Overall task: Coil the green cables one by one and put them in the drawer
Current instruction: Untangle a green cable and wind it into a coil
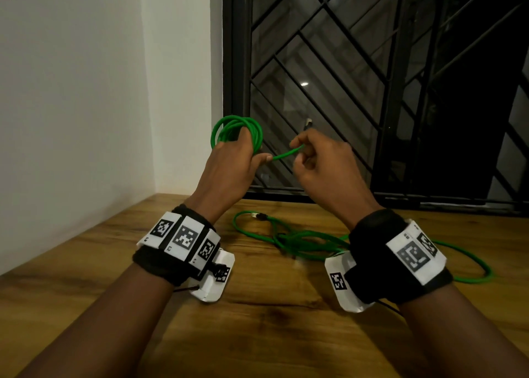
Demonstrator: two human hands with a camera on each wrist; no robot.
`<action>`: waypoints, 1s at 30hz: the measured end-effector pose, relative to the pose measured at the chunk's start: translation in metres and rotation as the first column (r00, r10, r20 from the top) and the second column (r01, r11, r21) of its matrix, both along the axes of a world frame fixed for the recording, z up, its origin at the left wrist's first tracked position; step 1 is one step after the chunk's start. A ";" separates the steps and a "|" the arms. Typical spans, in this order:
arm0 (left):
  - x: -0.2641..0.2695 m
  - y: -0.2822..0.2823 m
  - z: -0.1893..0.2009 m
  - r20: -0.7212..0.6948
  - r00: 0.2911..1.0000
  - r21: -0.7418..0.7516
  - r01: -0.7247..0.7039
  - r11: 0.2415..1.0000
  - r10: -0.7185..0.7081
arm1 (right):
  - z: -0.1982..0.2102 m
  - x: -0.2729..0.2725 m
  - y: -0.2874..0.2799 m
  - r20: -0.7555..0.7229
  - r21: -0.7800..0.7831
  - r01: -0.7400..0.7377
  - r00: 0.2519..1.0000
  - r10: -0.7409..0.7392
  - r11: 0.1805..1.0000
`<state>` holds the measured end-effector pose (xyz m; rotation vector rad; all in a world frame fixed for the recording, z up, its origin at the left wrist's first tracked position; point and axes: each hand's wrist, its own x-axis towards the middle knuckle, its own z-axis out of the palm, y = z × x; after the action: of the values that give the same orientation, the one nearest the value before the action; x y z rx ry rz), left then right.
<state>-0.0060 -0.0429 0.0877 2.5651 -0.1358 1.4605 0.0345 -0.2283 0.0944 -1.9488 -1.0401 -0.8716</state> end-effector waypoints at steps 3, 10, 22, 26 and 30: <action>0.000 -0.005 0.001 -0.044 0.991 -0.068 0.122 0.990 -0.125 | -0.002 -0.004 0.005 -0.003 -0.060 -0.012 1.000 0.011 0.998; -0.007 -0.013 0.005 -0.051 0.870 -0.383 0.436 0.814 -0.490 | 0.000 -0.006 -0.004 0.098 -0.025 0.144 0.985 -0.141 0.989; -0.021 -0.028 0.010 -0.089 0.609 -0.597 0.601 0.532 -0.788 | 0.010 0.005 -0.009 0.255 0.185 -0.108 0.965 0.058 0.977; -0.024 -0.024 0.014 -0.048 0.508 -0.645 0.642 0.415 -0.860 | 0.008 0.012 -0.011 0.269 0.170 -0.069 0.963 0.021 0.983; -0.025 -0.026 0.014 -0.059 0.490 -0.645 0.646 0.408 -0.870 | 0.009 0.014 -0.016 0.236 0.201 -0.039 0.972 -0.009 0.979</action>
<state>-0.0309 -0.0692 0.1016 1.7790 -0.6631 0.4725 0.0489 -0.2448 0.1037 -1.6930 -1.0522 -1.1757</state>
